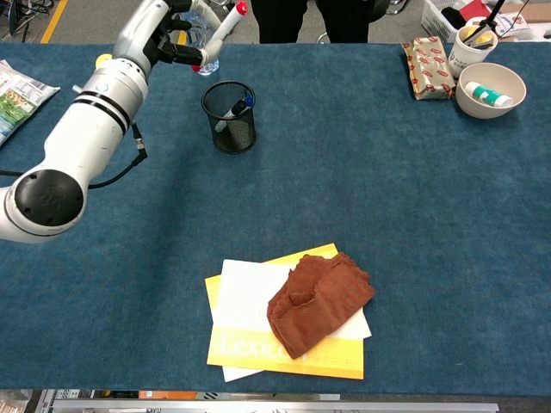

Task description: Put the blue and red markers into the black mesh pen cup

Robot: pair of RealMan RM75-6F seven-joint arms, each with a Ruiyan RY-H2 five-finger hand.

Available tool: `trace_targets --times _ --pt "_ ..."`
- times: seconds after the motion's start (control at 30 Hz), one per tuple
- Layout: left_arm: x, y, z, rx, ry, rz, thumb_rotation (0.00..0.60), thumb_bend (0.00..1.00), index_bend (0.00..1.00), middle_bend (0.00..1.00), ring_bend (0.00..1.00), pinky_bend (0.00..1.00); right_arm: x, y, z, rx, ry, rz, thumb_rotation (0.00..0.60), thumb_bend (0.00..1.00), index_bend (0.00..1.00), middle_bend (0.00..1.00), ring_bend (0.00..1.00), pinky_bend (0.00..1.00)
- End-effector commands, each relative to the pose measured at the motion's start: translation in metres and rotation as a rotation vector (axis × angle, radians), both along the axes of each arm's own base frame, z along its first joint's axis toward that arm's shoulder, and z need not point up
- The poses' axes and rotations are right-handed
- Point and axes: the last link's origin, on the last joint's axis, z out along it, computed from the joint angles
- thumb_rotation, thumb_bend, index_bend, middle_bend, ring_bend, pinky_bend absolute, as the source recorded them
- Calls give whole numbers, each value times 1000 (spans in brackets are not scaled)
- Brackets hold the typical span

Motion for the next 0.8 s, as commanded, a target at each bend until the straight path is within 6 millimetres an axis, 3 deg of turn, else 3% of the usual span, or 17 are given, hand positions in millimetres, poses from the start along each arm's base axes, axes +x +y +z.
trace_targets --times 0.03,0.4,0.8 --pt "-1 3 -3 -40 -60 39 600 424 611 5 0 127 0 0 0 0 -1 0 600 0 277 285 293 420" --pt "-8 0 -17 -221 -267 118 600 424 613 5 0 127 0 0 2 -4 -1 2 600 0 277 285 293 420" --pt "-8 -3 -21 -330 -362 128 600 424 617 5 0 127 0 0 2 -3 0 3 600 0 277 285 293 420"
